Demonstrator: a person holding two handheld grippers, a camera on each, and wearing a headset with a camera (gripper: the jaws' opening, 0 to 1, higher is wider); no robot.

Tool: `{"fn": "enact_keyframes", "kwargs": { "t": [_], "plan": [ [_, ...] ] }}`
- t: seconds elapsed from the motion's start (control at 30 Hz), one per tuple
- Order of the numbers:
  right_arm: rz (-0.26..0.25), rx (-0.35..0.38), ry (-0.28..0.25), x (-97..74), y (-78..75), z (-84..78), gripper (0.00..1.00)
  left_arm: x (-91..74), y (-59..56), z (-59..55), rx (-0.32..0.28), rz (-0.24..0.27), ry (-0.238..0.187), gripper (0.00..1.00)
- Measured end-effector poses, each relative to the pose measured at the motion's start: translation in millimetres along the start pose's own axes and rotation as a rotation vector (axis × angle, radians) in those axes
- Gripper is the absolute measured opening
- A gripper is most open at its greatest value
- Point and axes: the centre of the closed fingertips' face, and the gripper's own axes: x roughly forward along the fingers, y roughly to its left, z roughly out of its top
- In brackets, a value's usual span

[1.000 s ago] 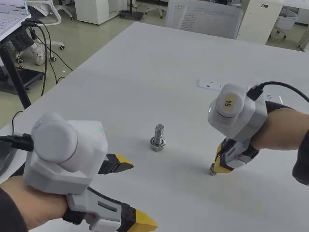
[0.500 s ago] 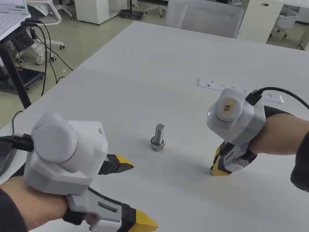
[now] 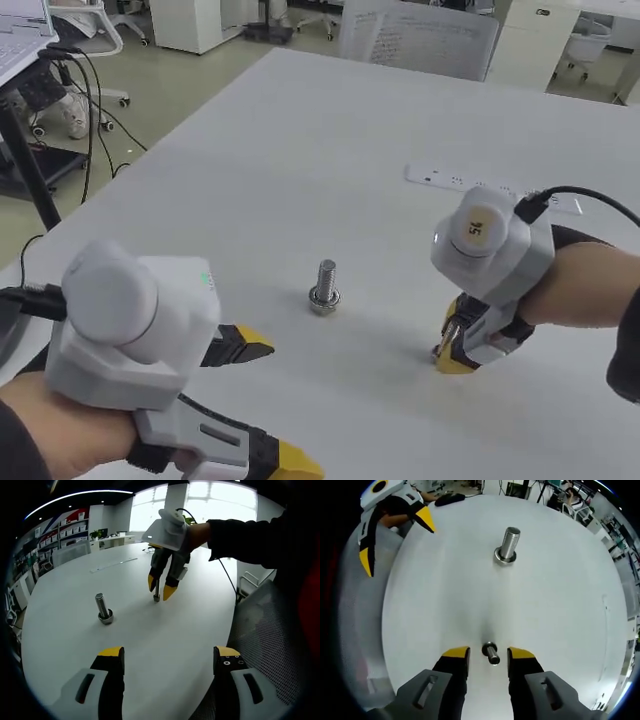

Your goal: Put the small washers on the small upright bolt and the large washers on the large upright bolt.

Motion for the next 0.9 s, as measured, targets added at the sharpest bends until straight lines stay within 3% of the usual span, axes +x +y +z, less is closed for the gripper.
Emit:
{"fn": "enact_keyframes", "kwargs": {
  "t": [0.3, 0.47, 0.6, 0.9],
  "plan": [
    [-0.026, 0.032, -0.037, -2.2, -0.3, -2.7, 0.5, 0.8, -0.9, -0.9, 0.003, -0.001, 0.004, 0.72],
    [-0.055, 0.043, -0.071, -3.7, 0.6, -2.9, 0.65, 1.0, -0.8, -0.8, 0.004, 0.0, 0.004, 0.72],
    [-0.065, 0.057, -0.092, -5.4, 1.0, -3.5, 0.69, 1.4, -1.0, -0.9, 0.005, -0.001, 0.005, 0.72],
    [-0.118, 0.099, -0.176, -13.8, -3.0, 0.9, 0.87, 1.8, -1.0, -0.6, 0.006, -0.002, 0.009, 0.72]
  ]
}}
